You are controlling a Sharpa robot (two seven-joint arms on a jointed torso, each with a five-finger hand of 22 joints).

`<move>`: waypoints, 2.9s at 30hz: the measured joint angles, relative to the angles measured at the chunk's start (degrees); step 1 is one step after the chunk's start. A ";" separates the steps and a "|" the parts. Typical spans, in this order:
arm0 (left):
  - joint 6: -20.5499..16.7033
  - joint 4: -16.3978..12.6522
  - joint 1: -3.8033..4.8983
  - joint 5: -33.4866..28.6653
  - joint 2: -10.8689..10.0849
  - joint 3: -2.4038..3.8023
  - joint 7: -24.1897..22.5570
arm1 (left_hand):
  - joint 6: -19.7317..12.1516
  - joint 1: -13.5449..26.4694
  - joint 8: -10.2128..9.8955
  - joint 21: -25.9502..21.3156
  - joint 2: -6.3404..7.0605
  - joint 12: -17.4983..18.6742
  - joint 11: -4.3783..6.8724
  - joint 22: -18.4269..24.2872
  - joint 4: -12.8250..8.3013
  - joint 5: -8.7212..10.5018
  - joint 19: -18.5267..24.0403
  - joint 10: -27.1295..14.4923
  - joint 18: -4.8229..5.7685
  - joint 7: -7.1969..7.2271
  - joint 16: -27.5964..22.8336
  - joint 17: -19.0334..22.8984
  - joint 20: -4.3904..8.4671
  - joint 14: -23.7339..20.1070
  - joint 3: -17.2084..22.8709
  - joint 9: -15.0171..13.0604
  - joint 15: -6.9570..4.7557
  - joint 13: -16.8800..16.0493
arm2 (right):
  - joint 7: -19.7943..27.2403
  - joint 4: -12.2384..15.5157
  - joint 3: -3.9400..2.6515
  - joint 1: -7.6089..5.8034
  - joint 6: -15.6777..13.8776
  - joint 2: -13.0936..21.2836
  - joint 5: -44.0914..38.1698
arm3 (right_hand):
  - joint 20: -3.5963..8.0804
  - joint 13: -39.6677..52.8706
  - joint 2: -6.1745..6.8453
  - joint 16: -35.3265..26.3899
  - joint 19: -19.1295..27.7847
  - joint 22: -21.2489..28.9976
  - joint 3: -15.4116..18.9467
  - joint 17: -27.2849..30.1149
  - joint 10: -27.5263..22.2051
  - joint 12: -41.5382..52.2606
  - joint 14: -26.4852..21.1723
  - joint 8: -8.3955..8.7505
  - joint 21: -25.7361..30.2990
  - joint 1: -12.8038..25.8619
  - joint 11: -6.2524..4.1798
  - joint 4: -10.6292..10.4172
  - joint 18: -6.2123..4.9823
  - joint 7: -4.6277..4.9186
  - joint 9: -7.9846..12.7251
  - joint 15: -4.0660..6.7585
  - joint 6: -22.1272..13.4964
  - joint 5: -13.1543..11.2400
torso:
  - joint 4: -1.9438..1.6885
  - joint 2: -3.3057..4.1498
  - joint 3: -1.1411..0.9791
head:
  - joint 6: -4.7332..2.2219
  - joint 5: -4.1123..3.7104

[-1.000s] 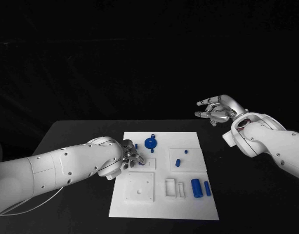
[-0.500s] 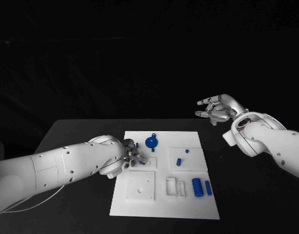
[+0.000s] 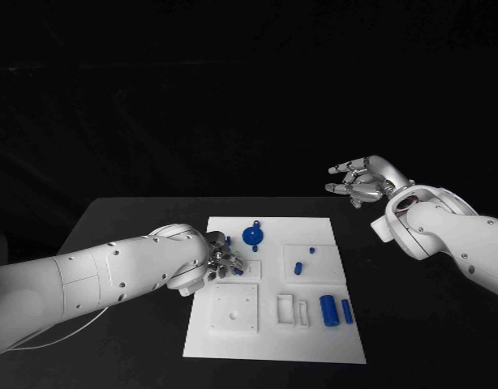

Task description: Assemble the parts on the task board

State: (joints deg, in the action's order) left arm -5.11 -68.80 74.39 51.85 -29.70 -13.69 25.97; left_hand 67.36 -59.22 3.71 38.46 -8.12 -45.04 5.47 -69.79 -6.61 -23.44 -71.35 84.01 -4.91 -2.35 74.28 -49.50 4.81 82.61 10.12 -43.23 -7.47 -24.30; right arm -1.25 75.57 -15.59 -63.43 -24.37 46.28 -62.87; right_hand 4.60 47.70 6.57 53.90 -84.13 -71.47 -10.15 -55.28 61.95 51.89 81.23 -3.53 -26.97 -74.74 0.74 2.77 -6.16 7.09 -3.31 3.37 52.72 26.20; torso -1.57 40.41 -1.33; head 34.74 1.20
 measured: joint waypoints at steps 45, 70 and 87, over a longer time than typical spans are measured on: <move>-11.83 -4.79 -0.77 4.38 -3.13 -0.13 -3.66 | 0.18 -1.25 -0.14 -0.99 0.58 0.23 -0.12 -1.44 -0.50 -1.34 -0.41 -0.02 -0.88 -0.19 -0.40 1.51 -0.83 0.00 -0.11 -1.22 0.02 0.58 | -0.17 -0.38 -0.01 0.34 -0.02 0.29 -0.09 | 0.00 0.00 0.06 0.29 0.00 0.23 0.00 -0.11 0.09 0.00 0.00 0.00 -0.24 0.54 0.09 -1.00 0.01 0.00 0.00 0.00 0.00 1.31 | -0.01 0.01 -0.03 | 0.43 -0.27; -12.09 -3.54 -2.20 9.24 -1.77 -0.15 -3.81 | 0.18 -1.25 -0.01 -1.33 0.58 0.21 -0.08 -2.13 -0.51 -0.90 -0.61 -0.07 -0.88 -0.19 0.00 1.15 -1.03 0.00 -0.12 -1.25 0.02 0.40 | -0.27 -0.40 -0.01 0.51 -0.01 0.20 -0.11 | 0.00 0.01 0.06 0.29 0.00 0.35 0.00 -0.16 0.09 0.00 0.00 0.00 -0.57 0.53 0.10 -0.97 0.01 0.00 0.00 0.00 0.00 1.31 | 0.02 0.02 -0.03 | 0.59 -0.24; -10.37 -3.40 -2.42 11.15 -1.60 -0.14 -2.86 | 0.19 -1.25 0.03 -1.56 0.58 -0.01 -0.08 -2.46 -0.52 -1.02 -0.61 -0.07 -0.87 -0.19 0.23 1.10 -1.03 0.00 -0.13 -1.29 0.02 0.24 | -0.32 -0.41 -0.01 0.68 0.06 0.16 -0.12 | 0.00 0.01 0.06 0.56 0.00 0.35 0.00 -0.39 0.10 0.00 0.00 0.00 -0.88 0.53 0.10 -0.97 0.01 0.00 0.00 0.00 0.00 1.31 | 0.00 -0.01 -0.01 | 0.51 -0.23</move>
State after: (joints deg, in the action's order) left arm -15.47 -72.20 71.98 63.00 -31.30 -13.84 23.10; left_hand 67.55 -60.47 3.74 36.90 -7.54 -45.05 5.39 -72.26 -7.14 -24.46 -71.97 83.95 -5.78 -2.54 74.51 -48.40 3.79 82.61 9.98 -44.52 -7.44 -24.06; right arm -1.57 75.16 -15.60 -62.75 -24.31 46.44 -62.99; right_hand 4.59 47.71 6.63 54.46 -84.13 -71.12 -10.15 -55.66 62.05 51.89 81.24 -3.53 -27.85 -74.21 0.84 1.80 -6.16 7.09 -3.31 3.37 52.72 27.51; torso -1.57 40.40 -1.33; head 35.25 0.97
